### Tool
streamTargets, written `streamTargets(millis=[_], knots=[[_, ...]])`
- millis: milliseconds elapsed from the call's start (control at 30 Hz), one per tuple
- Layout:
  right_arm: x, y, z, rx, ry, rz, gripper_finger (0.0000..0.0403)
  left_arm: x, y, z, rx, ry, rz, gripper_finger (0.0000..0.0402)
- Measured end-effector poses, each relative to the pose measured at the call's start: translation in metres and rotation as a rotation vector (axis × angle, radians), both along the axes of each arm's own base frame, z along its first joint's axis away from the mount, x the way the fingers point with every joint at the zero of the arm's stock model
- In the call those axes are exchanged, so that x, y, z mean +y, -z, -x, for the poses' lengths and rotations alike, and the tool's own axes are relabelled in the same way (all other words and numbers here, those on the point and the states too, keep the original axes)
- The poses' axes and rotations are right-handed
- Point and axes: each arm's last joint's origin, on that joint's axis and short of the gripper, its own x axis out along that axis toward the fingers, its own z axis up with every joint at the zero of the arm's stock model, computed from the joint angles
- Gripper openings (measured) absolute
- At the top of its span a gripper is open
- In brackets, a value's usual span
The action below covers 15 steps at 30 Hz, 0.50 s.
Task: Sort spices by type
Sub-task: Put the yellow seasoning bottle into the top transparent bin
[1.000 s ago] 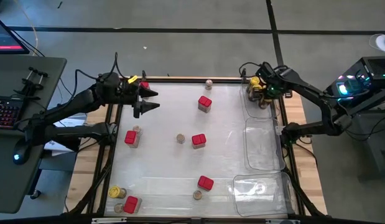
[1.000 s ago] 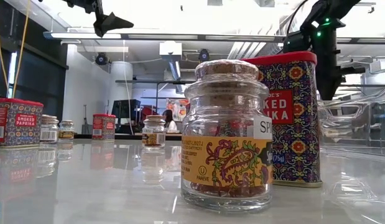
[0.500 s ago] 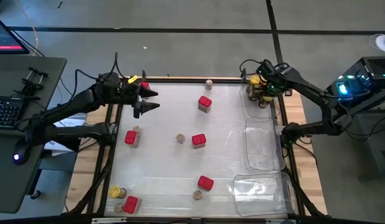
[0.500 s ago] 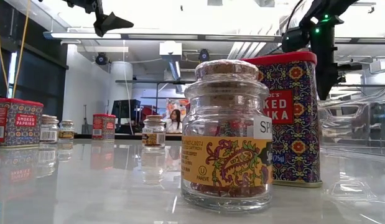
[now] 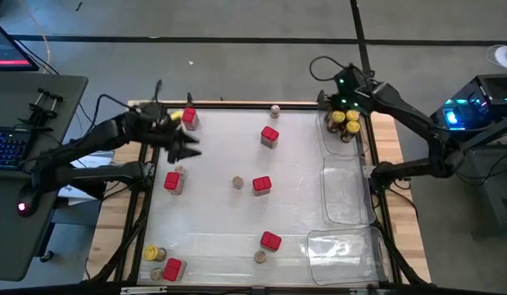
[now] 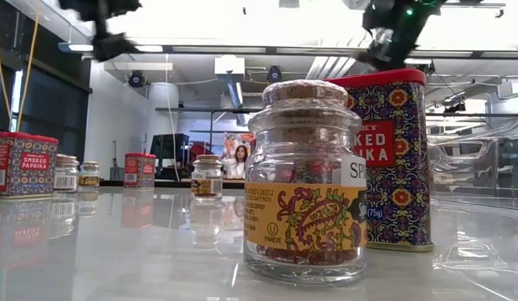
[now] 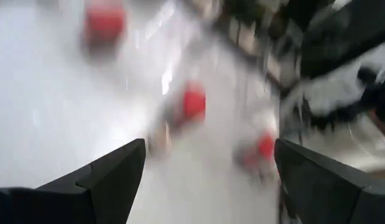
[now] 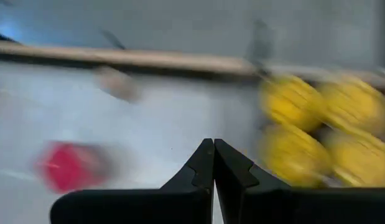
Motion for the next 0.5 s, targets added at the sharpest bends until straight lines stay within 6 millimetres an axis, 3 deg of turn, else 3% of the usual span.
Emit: streamTargets(millis=[200,400,500], knots=[[0.0,-0.011,-0.044,-0.236,-0.148,0.18,0.0,-0.052,0.021,0.013,0.348,0.211,0.238,0.033],[0.001,-0.001,-0.066,-0.244,-0.265,0.183,0.0,-0.106,0.021,0.019,0.493,0.406,0.392,0.0305],[0.0,0.005,-0.071,-0.233,-0.28,0.166,0.0,-0.133,0.026,0.023,0.619,0.476,0.422,0.0266]])
